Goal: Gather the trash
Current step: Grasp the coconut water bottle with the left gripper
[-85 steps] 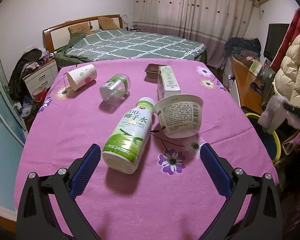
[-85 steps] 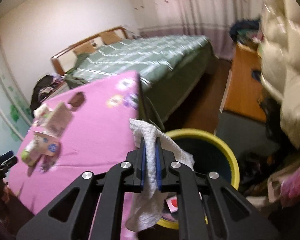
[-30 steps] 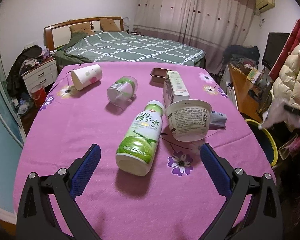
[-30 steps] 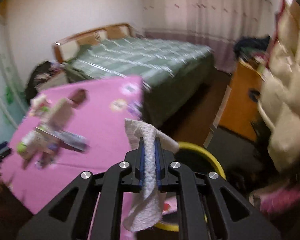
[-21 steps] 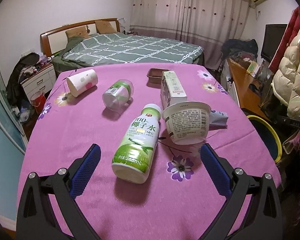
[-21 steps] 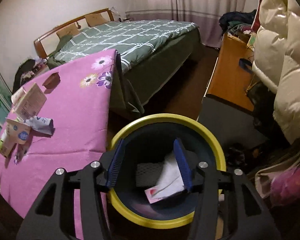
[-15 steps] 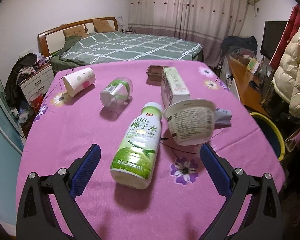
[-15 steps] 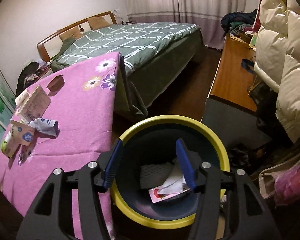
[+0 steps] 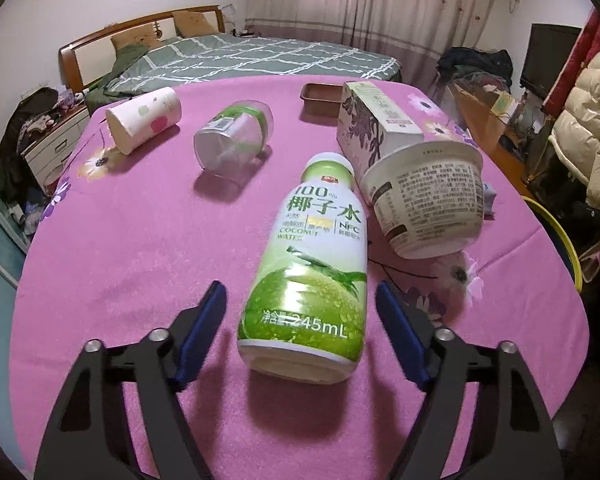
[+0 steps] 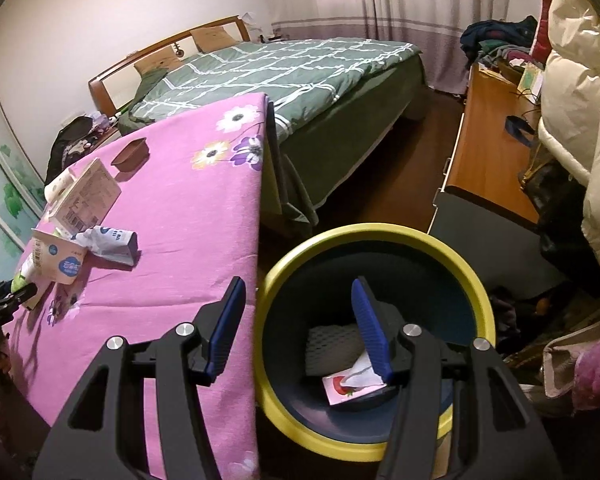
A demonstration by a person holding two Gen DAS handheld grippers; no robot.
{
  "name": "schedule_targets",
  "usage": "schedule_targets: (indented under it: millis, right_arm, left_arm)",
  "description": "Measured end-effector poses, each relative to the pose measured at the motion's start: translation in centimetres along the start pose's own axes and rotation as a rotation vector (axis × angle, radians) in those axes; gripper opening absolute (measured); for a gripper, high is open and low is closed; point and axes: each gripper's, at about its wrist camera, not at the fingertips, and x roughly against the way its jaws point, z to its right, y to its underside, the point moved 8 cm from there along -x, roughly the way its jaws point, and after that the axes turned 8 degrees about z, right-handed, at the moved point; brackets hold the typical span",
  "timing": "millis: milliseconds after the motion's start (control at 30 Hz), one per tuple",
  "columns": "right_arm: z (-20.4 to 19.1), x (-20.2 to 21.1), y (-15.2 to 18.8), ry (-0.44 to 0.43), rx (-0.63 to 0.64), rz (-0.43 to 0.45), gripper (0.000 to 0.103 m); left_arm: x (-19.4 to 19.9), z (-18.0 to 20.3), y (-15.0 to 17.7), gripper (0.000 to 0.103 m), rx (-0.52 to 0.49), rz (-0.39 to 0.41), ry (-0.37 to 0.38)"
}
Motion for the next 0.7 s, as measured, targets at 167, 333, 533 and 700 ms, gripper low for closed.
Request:
schedule_targets:
  millis: [167,333,533,700]
  right_arm:
    - [-0.5,0.1,0.1,-0.012,0.004,-0.001,0.053]
    - [-0.5,0.5,0.0,-0.022,0.001,0.008,0.053]
    - [-0.5,1.2,0.0,-0.034,-0.008,0.022,0.053]
    - [-0.2,1.9,0.4,-0.039,-0.019,0.03,0.053]
  left_arm:
    - [-0.1,0.2,0.5,0.055,-0.029,-0.011,-0.001]
    - [2.8,1.1,-1.1,0.054,-0.106,0.063,-0.035]
    - [6.6,1.8,-4.3,0.051,-0.151,0.141,-0.056]
    - [8.0,2.4,-5.5,0.051,-0.165,0.158,-0.08]
